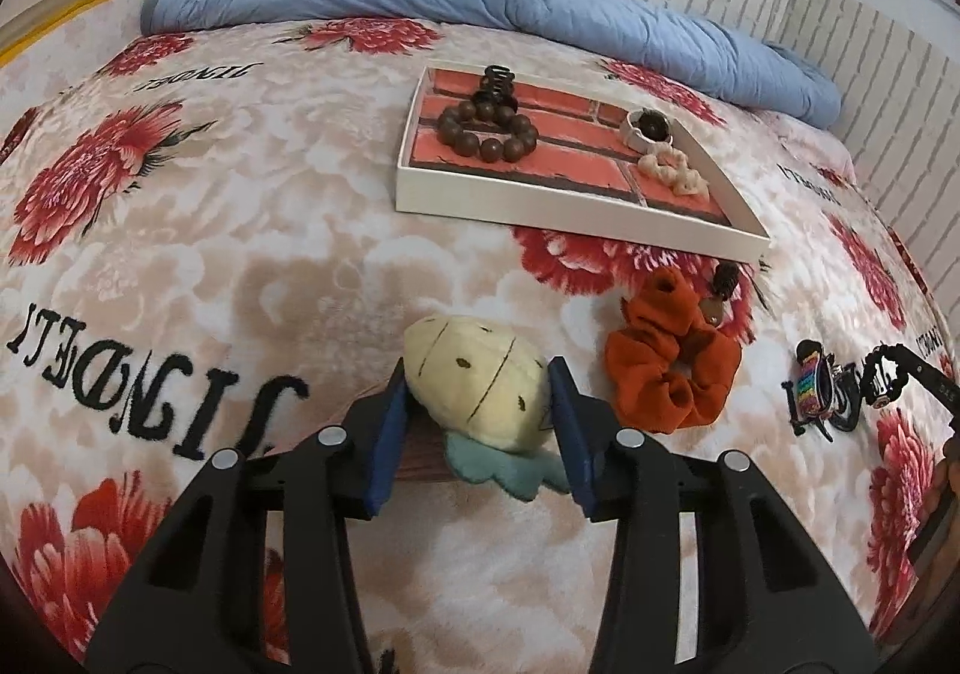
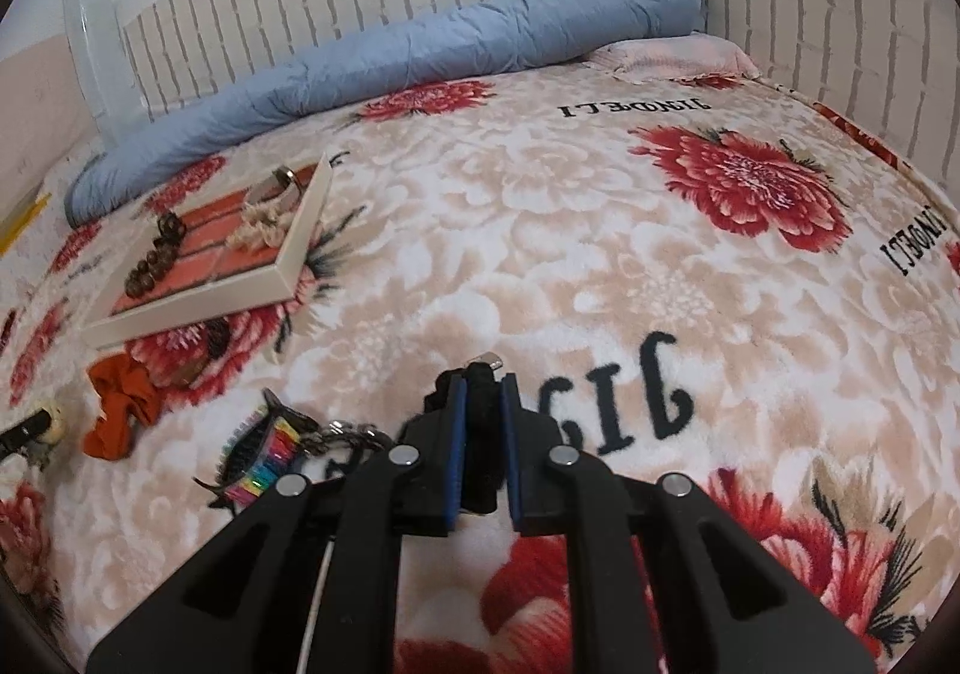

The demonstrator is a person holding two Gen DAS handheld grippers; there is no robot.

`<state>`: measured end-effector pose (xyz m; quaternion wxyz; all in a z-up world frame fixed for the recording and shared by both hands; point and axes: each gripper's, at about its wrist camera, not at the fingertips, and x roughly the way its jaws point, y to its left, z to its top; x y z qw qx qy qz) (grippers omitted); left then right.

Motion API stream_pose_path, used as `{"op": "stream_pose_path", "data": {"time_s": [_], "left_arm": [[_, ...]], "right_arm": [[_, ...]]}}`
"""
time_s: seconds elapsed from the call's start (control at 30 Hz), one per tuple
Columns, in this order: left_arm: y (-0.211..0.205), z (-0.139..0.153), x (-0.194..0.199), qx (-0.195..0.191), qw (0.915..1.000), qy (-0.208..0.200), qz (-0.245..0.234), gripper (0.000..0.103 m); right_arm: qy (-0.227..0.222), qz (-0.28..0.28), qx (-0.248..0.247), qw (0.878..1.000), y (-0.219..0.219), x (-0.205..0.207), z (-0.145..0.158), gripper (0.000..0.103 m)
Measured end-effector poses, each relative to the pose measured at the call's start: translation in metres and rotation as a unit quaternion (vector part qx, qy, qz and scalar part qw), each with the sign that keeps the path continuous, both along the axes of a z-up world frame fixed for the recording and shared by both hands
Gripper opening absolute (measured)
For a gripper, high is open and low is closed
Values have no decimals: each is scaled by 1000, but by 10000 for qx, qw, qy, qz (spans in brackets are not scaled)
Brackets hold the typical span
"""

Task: Organize jewelry
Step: 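Carry the hair ties and pineapple clip into the tray and open both tools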

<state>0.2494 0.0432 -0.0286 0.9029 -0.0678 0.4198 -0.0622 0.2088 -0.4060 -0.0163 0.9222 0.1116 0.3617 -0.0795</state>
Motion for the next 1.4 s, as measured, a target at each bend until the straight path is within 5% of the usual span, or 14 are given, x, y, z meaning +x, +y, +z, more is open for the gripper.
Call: {"op": "stream_pose_path", "data": {"time_s": [0.17, 0.4, 0.83, 1.2, 1.4], "left_arm": [[8, 11, 7, 14, 10000, -84, 2, 44], [21, 29, 51, -85, 9999, -63, 106, 44], [-21, 67, 141, -23, 9989, -416, -197, 44], [-40, 39, 203, -21, 9983, -460, -369, 44], [-38, 17, 219, 192, 9983, -402, -385, 44]], "right_arm": [[-126, -3, 195, 9997, 7, 12, 12, 12], [-119, 268, -131, 9995, 37, 55, 27, 12], [-508, 992, -83, 9937, 109, 161, 62, 12], [-667, 1178, 359, 9901, 170, 236, 44, 12], [-524, 1119, 0, 9923, 188, 254, 14, 12]]}}
